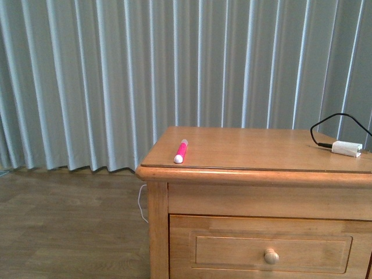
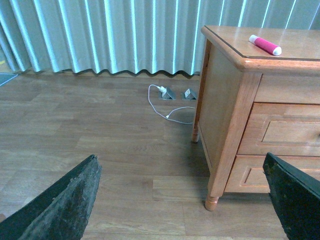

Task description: Place pink marker in drawer with both arms

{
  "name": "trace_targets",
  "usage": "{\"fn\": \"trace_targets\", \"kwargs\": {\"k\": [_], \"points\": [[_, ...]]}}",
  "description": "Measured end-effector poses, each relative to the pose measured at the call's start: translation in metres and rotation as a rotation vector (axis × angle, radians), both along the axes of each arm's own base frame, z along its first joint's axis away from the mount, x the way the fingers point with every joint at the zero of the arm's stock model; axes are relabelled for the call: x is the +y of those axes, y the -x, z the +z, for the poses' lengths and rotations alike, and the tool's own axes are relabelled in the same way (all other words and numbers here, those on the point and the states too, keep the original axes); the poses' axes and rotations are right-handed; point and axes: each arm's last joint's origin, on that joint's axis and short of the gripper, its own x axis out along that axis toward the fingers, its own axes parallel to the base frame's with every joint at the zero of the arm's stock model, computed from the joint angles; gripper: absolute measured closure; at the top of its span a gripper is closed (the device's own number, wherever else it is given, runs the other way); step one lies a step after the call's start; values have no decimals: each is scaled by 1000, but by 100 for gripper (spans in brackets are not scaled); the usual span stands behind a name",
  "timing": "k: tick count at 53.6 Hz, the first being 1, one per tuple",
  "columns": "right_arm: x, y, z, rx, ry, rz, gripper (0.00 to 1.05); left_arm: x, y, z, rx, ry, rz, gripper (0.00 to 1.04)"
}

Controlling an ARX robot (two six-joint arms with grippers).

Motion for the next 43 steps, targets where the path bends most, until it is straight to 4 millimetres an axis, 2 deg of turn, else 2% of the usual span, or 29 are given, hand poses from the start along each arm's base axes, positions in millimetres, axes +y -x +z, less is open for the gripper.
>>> {"fn": "trace_targets", "kwargs": {"k": [43], "points": [[0,0,0,0,0,0,9,0,0,0,0,0,0,6]]}}
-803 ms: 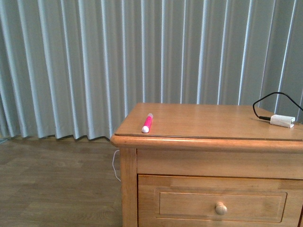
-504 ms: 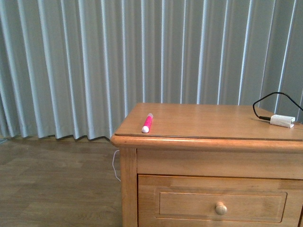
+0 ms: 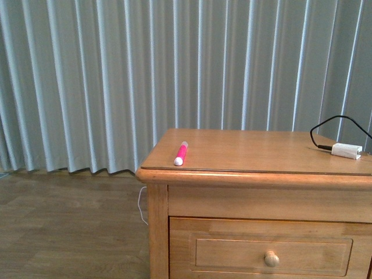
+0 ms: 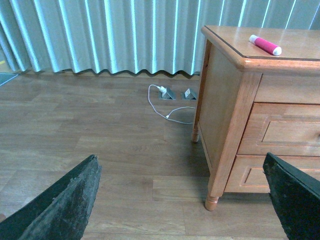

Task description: Place pink marker in drawer with both arms

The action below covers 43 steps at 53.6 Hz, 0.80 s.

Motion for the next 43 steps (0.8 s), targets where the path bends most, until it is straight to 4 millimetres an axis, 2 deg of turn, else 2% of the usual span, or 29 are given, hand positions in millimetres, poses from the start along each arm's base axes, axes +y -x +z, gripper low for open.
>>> {"fn": "trace_targets", "kwargs": {"k": [3,7,11,16,23,35,43], "points": [[0,0,-1,66,-19,-36,9,0,0,0,0,0,0,6],[1,-5,-4,253,-34,-93,9,0,0,0,0,0,0,6],[4,-15,-7,317,-33,-66,9,0,0,0,0,0,0,6],[12,-47,-4,349,-14,-22,9,0,0,0,0,0,0,6],[30,-116,-12,391,-6,0,9,0,0,0,0,0,0,6],[63,-186,-41,455,41,7,9,0,0,0,0,0,0,6],[83,-220,-52,429,10,32,9,0,0,0,0,0,0,6]]}}
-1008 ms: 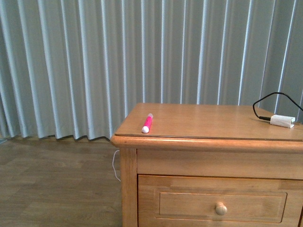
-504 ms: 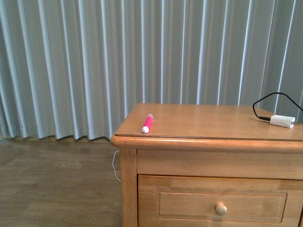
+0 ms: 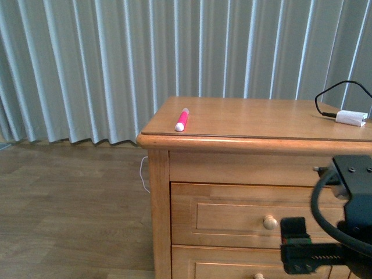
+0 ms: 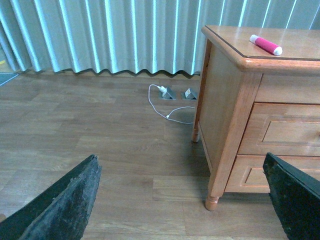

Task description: Place pink marker in drawer with both arms

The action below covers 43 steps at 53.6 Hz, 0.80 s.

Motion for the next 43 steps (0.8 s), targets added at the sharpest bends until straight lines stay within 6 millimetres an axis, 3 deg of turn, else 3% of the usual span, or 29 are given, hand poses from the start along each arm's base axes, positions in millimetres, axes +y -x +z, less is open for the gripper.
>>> {"fn": "trace_targets", "kwargs": {"k": [15,27,43], "points": [[27,-45,-20,-24,-4,-2,9,0,0,0,0,0,0,6],[32,-65,-38,-17,7,-7,9,0,0,0,0,0,0,6],[31,-82,-47,-18,-1,-24,9,0,0,0,0,0,0,6]]}}
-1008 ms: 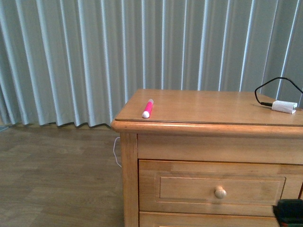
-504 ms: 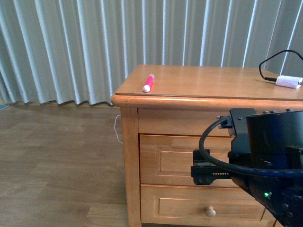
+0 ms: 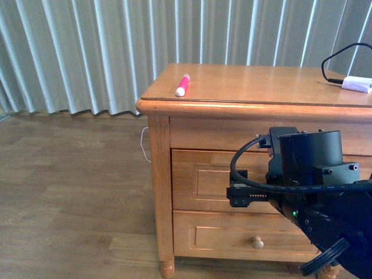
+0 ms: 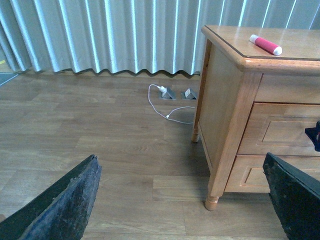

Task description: Place pink marker in drawer with both arms

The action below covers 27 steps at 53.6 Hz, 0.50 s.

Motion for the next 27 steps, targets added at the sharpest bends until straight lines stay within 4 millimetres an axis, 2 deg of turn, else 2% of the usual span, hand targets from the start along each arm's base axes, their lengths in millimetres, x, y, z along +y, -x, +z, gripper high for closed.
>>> {"fn": "trace_targets", "kwargs": {"k": [13,18,22,27], "points": [[-1,-1,-5,10,3,-8,9,0,0,0,0,0,0,6],[-3,-2,-5,7,5,-23,24,0,0,0,0,0,0,6],[-5,-2,-6,13,9,-25,42,0,0,0,0,0,0,6],[-5,-3,-6,20,11,-26,56,0,0,0,0,0,0,6]]}}
